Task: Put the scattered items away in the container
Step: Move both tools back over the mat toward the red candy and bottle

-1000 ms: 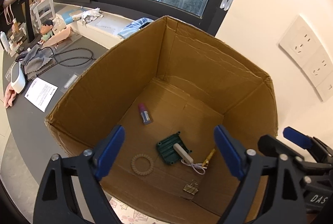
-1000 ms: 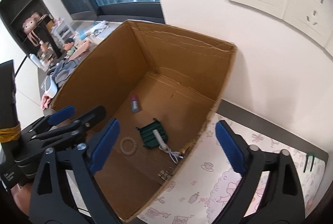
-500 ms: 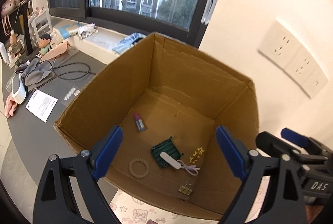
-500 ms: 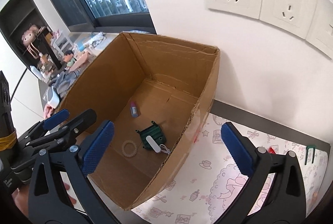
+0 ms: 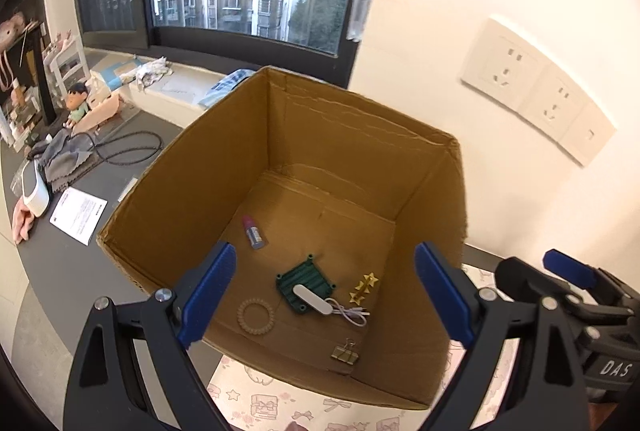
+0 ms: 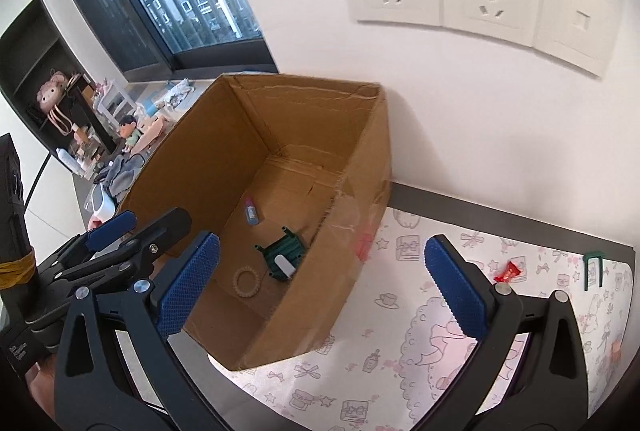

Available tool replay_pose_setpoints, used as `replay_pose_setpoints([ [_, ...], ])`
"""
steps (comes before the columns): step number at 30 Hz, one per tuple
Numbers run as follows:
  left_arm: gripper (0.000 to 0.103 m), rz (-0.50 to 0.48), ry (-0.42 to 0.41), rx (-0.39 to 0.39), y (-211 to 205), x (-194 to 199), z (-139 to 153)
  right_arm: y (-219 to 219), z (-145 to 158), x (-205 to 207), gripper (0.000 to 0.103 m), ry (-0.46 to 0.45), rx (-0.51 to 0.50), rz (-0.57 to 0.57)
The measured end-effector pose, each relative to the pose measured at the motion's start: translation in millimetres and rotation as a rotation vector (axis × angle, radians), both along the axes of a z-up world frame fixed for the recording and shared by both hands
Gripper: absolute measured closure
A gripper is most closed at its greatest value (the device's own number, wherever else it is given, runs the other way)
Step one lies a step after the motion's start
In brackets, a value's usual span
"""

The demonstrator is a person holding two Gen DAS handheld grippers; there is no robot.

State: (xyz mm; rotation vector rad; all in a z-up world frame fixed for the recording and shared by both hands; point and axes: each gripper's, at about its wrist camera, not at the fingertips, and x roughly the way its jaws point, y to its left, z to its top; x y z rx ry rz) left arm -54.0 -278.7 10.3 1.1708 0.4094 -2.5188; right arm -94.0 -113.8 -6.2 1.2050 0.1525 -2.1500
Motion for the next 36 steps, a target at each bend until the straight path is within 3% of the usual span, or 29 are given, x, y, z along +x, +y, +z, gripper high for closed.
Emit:
replay_pose_setpoints([
  [8,0.013,-0.103,-0.012,-0.029,47,-16,7,49,9,-4,0.000,0.023,-0.025,-0.077],
  [18,0.013,-0.262,-0.048,-0.009,131,-47,-4,138,10,-17,0.000,0.054,0.031,-0.207],
  [29,0.013,-0.432,-0.128,0.004,229,-80,-37,242,-1,-31,0.000,0.058,0.087,-0.360],
  [36,0.013,-0.508,-0.183,-0.011,278,-94,-70,303,-22,-37,0.000,0.012,0.130,-0.445],
])
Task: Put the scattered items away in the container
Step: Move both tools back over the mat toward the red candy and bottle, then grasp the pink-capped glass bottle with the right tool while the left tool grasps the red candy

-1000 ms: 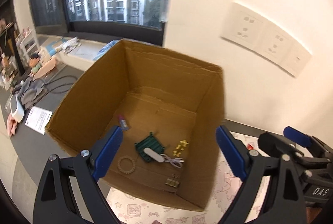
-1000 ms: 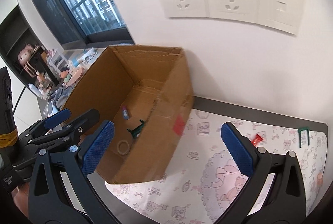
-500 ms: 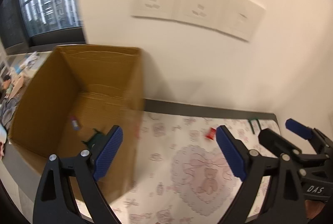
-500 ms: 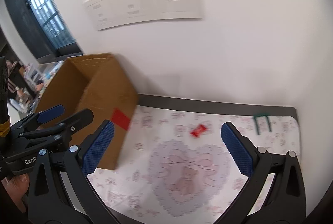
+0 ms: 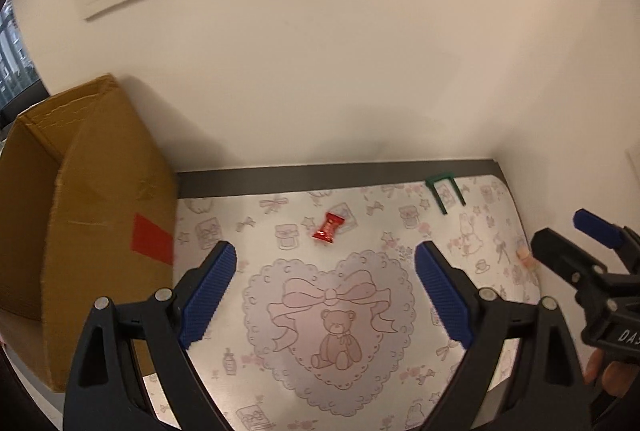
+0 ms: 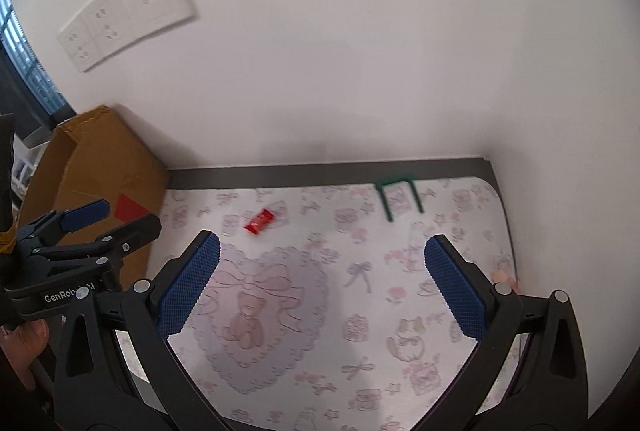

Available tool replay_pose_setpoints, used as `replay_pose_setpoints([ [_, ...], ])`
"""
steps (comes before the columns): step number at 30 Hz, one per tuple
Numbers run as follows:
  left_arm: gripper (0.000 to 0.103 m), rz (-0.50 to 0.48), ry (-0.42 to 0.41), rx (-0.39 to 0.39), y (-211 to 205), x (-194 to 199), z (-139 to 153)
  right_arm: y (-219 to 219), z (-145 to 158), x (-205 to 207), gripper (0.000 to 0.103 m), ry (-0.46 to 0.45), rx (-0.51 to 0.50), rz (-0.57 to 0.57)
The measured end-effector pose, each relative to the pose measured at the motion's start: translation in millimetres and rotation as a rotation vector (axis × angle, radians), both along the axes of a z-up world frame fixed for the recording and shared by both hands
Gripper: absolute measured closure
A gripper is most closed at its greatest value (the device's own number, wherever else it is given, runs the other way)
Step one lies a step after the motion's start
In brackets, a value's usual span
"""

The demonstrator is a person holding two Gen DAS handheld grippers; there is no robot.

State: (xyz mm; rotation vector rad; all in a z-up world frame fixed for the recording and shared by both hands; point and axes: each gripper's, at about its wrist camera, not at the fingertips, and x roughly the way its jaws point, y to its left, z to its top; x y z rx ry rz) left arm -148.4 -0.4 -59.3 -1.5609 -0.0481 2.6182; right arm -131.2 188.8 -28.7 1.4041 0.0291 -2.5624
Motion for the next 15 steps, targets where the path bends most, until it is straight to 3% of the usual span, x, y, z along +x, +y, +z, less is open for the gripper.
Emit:
replay_pose_setpoints([
  [9,0.013,-0.042,-0.058,-0.034,43,-13,-45,58,-34,-4,0.000,-0.061,0.042,-0.070],
  [15,0.013,-0.061,-0.037,-0.084,63,-23,-66,94,-61,-10,0.000,-0.077,0.110,-0.088],
])
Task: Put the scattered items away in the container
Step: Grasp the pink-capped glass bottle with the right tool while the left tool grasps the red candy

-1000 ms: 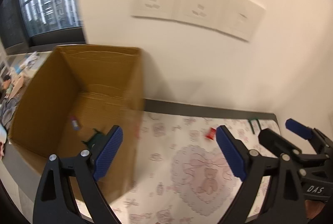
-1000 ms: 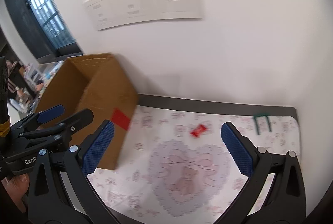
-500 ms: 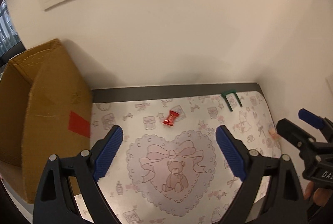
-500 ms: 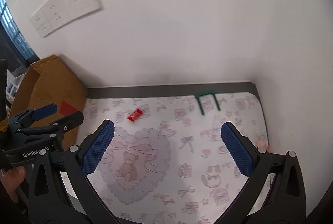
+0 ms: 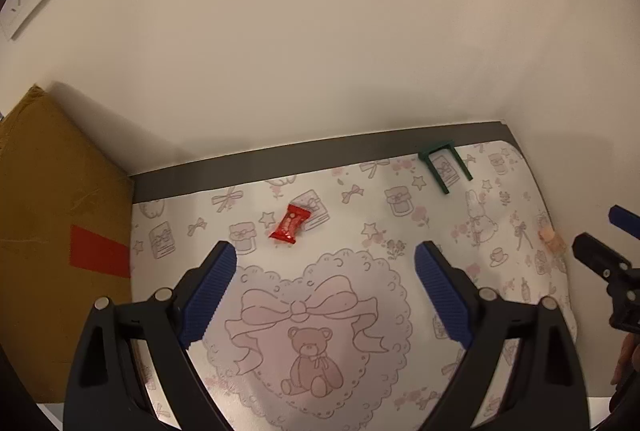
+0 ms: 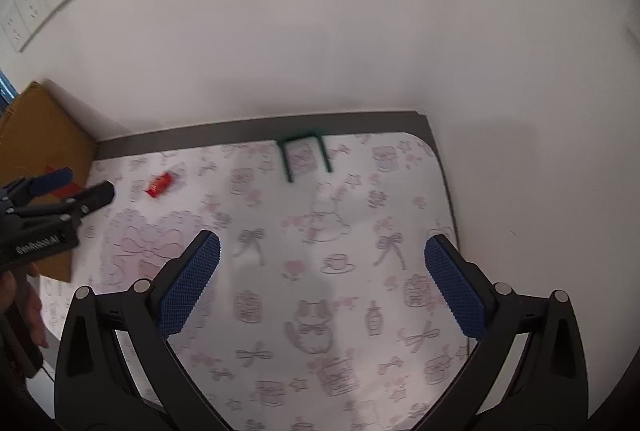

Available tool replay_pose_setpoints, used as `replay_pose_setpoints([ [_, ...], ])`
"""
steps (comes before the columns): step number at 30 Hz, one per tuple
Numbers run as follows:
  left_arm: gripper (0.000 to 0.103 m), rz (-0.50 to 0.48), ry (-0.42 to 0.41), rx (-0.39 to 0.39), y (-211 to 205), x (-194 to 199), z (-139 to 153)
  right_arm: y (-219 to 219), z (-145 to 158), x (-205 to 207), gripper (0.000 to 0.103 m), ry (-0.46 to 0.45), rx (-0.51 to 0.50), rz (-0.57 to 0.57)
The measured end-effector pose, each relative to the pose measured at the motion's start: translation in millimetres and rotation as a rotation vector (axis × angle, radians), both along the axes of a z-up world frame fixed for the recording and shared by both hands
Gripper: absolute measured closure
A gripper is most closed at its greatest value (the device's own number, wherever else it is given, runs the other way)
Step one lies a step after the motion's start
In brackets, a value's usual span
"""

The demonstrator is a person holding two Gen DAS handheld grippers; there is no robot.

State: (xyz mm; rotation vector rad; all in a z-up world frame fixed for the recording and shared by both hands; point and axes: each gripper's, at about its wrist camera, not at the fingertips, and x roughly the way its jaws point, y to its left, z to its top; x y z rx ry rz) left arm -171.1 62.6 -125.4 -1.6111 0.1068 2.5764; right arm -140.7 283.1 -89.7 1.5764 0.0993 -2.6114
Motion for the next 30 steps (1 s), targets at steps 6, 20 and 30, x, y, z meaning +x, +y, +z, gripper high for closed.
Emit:
replay_pose_setpoints([
  [6,0.013,0.015,-0.014,0.010,8,-11,-25,27,-30,-10,0.000,-0.039,0.053,-0.030],
  [20,0.013,0.083,-0.022,0.053,7,-10,-63,54,-100,-8,0.006,-0.141,0.243,-0.019],
  [30,0.013,0.157,-0.048,0.064,-18,-13,-87,61,-122,-15,0.007,-0.186,0.266,-0.050],
])
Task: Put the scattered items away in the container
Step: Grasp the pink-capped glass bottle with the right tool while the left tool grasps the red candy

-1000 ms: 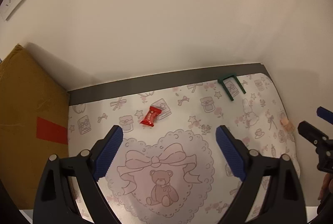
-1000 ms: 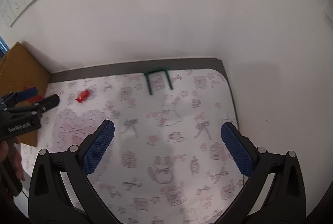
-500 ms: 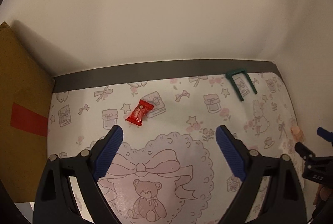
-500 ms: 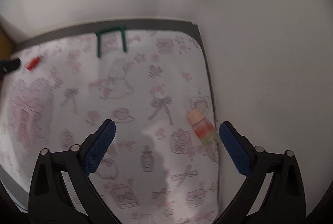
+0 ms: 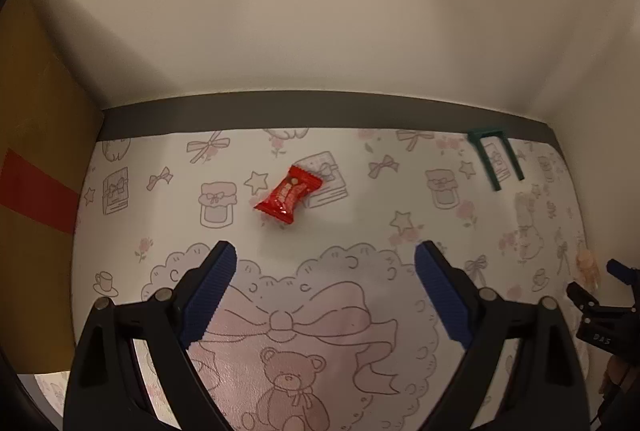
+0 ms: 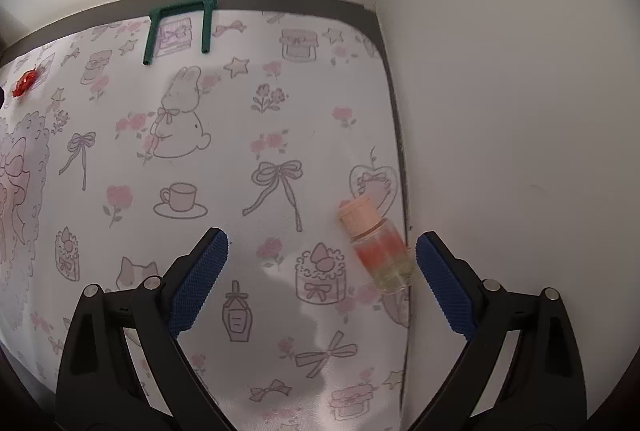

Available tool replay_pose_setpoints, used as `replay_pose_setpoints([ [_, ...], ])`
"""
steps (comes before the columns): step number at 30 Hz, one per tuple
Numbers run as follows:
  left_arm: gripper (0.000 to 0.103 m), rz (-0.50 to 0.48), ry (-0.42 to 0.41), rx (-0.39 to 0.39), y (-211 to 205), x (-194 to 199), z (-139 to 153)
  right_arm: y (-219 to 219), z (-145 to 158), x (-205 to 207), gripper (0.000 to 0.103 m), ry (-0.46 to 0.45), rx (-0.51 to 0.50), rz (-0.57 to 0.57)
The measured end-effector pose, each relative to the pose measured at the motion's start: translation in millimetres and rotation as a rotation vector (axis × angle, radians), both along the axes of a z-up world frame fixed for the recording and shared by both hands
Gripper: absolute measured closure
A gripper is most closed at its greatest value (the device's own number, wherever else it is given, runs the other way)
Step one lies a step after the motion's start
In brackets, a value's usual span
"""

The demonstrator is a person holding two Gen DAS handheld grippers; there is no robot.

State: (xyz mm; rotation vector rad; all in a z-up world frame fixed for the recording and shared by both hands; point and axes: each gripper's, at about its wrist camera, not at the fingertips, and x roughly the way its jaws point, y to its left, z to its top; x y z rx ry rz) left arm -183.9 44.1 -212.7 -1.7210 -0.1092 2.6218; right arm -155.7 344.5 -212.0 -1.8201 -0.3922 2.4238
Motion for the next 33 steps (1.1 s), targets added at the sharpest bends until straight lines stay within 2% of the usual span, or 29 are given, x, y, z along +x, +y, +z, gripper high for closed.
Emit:
replay_pose_setpoints([
  [6,0.013,0.009,-0.010,0.002,-5,-4,-8,5,-7,-1,0.014,-0.020,-0.044,-0.022],
  [8,0.013,0.010,-0.014,0.006,-5,-4,-10,3,-6,-2,0.027,-0.022,-0.067,-0.025],
  [9,0.013,0.009,-0.015,0.008,-4,-4,-11,2,-7,-2,0.049,-0.040,-0.106,-0.022],
  [10,0.013,0.008,-0.017,0.011,-4,-4,-11,0,-9,-3,0.064,-0.064,-0.149,-0.026],
  [12,0.013,0.006,-0.018,0.014,-3,-4,-11,-8,-10,-2,0.065,-0.075,-0.185,-0.013],
  [15,0.013,0.002,-0.022,0.016,-3,-4,-12,-15,-7,0,0.064,-0.057,-0.179,-0.002],
  [18,0.013,0.004,-0.025,0.015,-5,-4,-13,-17,-12,-2,0.064,-0.076,-0.196,0.005],
  [21,0.013,0.013,-0.025,0.015,-9,-4,-14,-20,-15,-1,0.074,-0.078,-0.191,0.013],
  [25,0.013,0.011,-0.026,0.039,-11,-8,-15,-27,-14,2,0.075,-0.076,-0.189,0.014],
  [30,0.013,-0.021,-0.030,0.023,-8,-12,-18,-29,-14,5,0.074,-0.068,-0.169,-0.004],
  [33,0.019,-0.029,-0.034,0.012,-9,-16,-20,-26,-15,6,0.074,-0.073,-0.180,-0.014],
])
